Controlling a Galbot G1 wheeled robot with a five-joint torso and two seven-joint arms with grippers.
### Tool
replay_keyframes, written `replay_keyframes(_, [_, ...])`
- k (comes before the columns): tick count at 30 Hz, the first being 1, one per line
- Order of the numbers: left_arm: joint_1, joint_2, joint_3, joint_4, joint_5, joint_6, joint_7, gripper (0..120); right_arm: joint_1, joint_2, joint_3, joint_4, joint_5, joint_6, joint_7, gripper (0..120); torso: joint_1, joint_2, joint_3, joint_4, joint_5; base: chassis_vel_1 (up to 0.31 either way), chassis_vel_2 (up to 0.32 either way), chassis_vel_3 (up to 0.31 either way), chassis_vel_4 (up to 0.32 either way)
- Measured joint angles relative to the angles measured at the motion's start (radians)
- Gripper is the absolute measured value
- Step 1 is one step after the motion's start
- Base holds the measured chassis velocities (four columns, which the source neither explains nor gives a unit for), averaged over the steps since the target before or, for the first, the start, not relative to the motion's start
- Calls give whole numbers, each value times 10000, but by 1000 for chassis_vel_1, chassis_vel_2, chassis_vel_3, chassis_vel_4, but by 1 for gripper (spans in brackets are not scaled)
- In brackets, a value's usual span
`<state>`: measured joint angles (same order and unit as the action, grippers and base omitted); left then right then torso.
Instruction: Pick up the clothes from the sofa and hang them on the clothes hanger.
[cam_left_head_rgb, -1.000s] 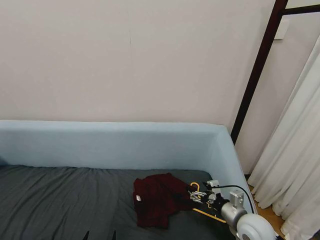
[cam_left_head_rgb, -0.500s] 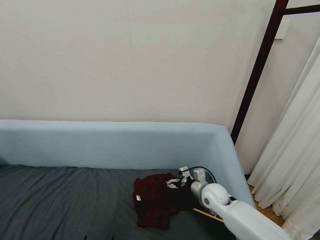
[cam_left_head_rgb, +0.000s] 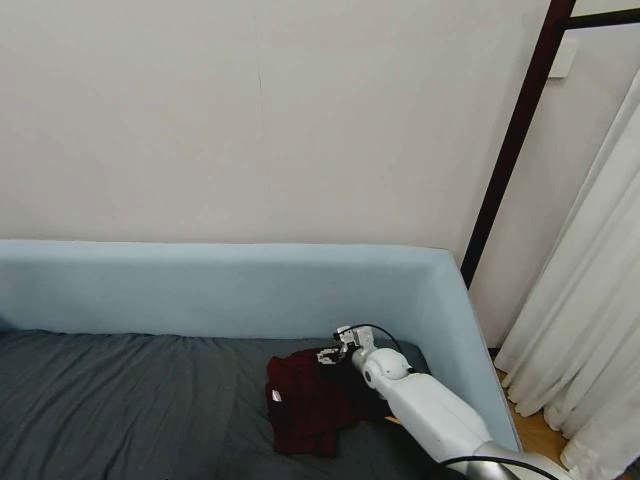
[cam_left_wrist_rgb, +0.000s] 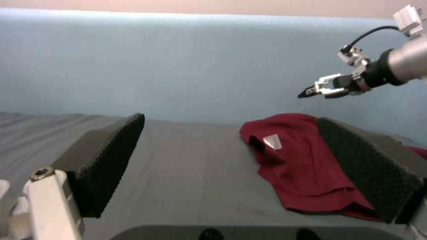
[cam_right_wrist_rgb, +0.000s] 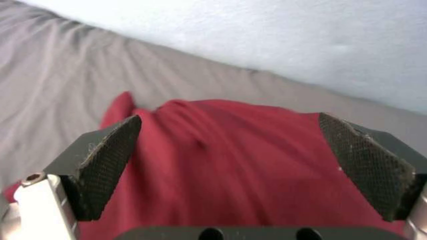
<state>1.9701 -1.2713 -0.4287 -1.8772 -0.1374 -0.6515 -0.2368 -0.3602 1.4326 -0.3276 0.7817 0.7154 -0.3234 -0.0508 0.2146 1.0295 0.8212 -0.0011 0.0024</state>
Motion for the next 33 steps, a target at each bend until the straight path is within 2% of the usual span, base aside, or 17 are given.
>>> replay_keyframes(5, [138,-21,-57,77,29,-170,-100,99,95,527,38,-695,-367,126,-177,100,-1,1,0,-2,1,0,0,0,0])
replay_keyframes(9, [256,5,-121,92,31,-233,-191,99,204,849,488,-1702,-730,260,-316,99,-1,1,0,-3,1,0,0,0,0])
replay_keyframes(16, [64,77,-232,90,-87,-160,-357,99,-3,916,763,-1848,-959,163,-398,88,-1,1,0,-5,1,0,0,0,0])
replay_keyframes(18, [36,94,-252,10,-147,-120,-359,99,-41,929,795,-1843,-948,152,-399,82,-1,2,-1,-3,2,0,0,0,0])
replay_keyframes(21, [-21,89,-270,-66,-158,47,-418,99,-56,974,811,-1850,-924,126,-413,67,-1,2,-1,-3,2,0,0,0,0])
replay_keyframes(25, [-40,67,-273,-81,-159,89,-484,99,-44,1004,820,-1885,-916,125,-417,58,-1,1,0,-2,2,0,0,0,0])
replay_keyframes(26, [-19,64,-277,-90,-163,90,-503,99,-22,1002,770,-1894,-910,124,-419,49,-1,1,-1,-3,2,0,0,0,0])
replay_keyframes(27, [-19,64,-277,-90,-163,90,-503,99,-22,1002,770,-1894,-910,124,-419,49,-1,1,-1,-3,2,0,0,0,0])
replay_keyframes(31, [5,43,-280,-89,-175,51,-512,99,3,954,630,-1951,-917,118,-435,30,-1,1,0,-3,2,0,0,0,0])
replay_keyframes(33, [2,39,-280,-90,-177,44,-512,99,1,942,596,-1953,-919,118,-435,25,-1,1,-1,-3,2,0,0,0,0])
